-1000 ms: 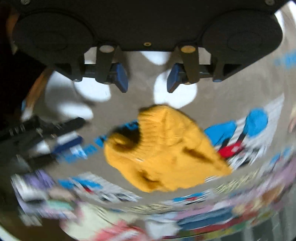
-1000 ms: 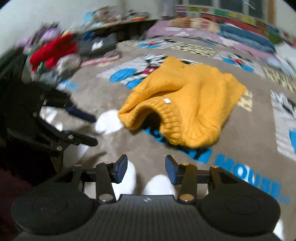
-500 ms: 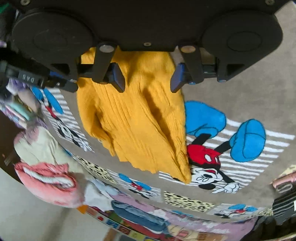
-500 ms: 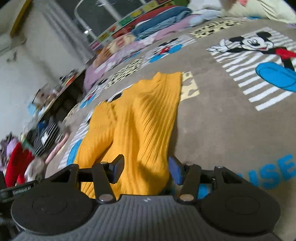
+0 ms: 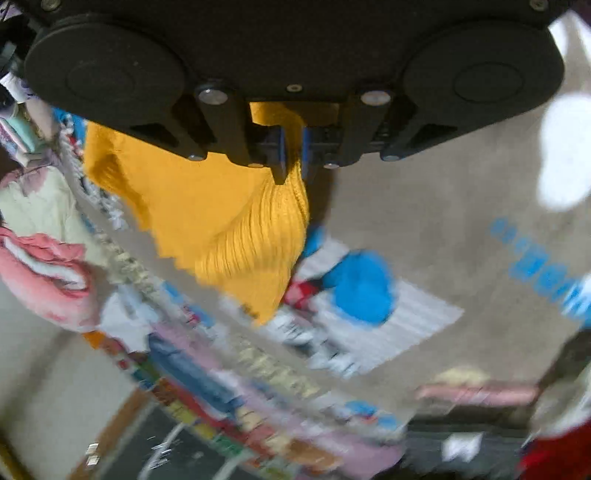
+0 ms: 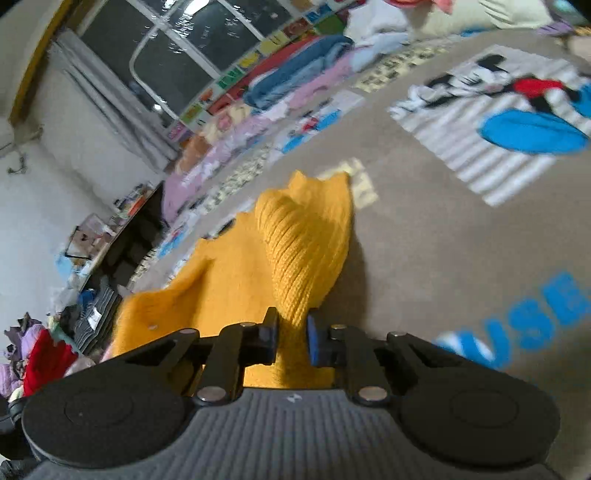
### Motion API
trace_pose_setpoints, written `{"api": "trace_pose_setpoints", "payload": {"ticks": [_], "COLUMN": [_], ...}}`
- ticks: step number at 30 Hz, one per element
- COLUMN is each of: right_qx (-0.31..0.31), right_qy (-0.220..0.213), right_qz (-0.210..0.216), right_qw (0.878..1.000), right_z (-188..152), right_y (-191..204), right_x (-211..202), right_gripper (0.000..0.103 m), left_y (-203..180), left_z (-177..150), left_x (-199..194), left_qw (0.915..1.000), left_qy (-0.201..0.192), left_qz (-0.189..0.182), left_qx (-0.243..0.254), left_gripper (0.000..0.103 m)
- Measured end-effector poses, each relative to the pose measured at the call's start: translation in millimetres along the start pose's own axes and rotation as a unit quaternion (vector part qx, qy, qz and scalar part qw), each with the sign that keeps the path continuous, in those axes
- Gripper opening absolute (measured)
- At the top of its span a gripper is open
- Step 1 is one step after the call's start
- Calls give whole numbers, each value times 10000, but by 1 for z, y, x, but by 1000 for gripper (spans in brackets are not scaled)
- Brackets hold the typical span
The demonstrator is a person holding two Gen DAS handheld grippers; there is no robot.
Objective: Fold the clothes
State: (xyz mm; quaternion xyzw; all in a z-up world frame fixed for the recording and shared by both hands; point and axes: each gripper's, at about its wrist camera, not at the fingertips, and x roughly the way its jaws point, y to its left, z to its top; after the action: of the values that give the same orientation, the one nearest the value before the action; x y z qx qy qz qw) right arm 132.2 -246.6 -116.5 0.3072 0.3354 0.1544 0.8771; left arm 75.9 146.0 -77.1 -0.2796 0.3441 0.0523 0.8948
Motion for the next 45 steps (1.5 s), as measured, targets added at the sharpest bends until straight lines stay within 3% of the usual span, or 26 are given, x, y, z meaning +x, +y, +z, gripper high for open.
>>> {"api": "trace_pose_setpoints", "payload": {"ticks": [3,5,7,9,16,22,30,33,34,35,37,43,45], "right_qx": [-20,95,146,190,885,921,472,385,346,307,193,21,113], "right_qy": [232,253,219,130,-228,157,505,512,542,572,590,-124,-401], "right_qz": [-262,-207,-51,79,275,369,537,549,547,544,434,464,392], "right_qw": [9994,9994,9996,9997,9954,9949,9962,9964,9964,9964,9971,9988,9984], "right_z": [-15,-19,-17,-11,32,70,103,110,111,112,111,107,109], "right_y": [-10,-17,-21,-27,-66,-80,-68,-61,-59,-56,-51,-43,-50], "right_x": [-1,-6,-13,-20,-3,58,116,129,133,136,140,103,81], "right_gripper": [25,43,49,57,57,57,56,55,50,32,14,12,12], "left_y": [27,40,47,55,67,68,43,30,25,21,10,1,8], "left_z": [-10,-9,-3,8,48,87,117,121,121,121,120,124,129], "left_x": [4,-3,-10,-14,21,75,135,148,150,153,146,95,75], "left_qw": [9985,9970,9959,9943,9878,9866,9836,9845,9858,9868,9891,9925,9930], "left_qy": [271,219,86,-40,91,408,830,883,882,881,726,-178,-509], "left_qz": [29,-98,-242,-404,-774,-1040,-1507,-1495,-1426,-1357,-1248,-898,-761], "left_qx": [-468,-739,-864,-986,-1349,-1189,-541,-254,-133,-12,273,809,742], "left_gripper": [16,41,49,49,49,49,49,45,27,17,5,5,5]}}
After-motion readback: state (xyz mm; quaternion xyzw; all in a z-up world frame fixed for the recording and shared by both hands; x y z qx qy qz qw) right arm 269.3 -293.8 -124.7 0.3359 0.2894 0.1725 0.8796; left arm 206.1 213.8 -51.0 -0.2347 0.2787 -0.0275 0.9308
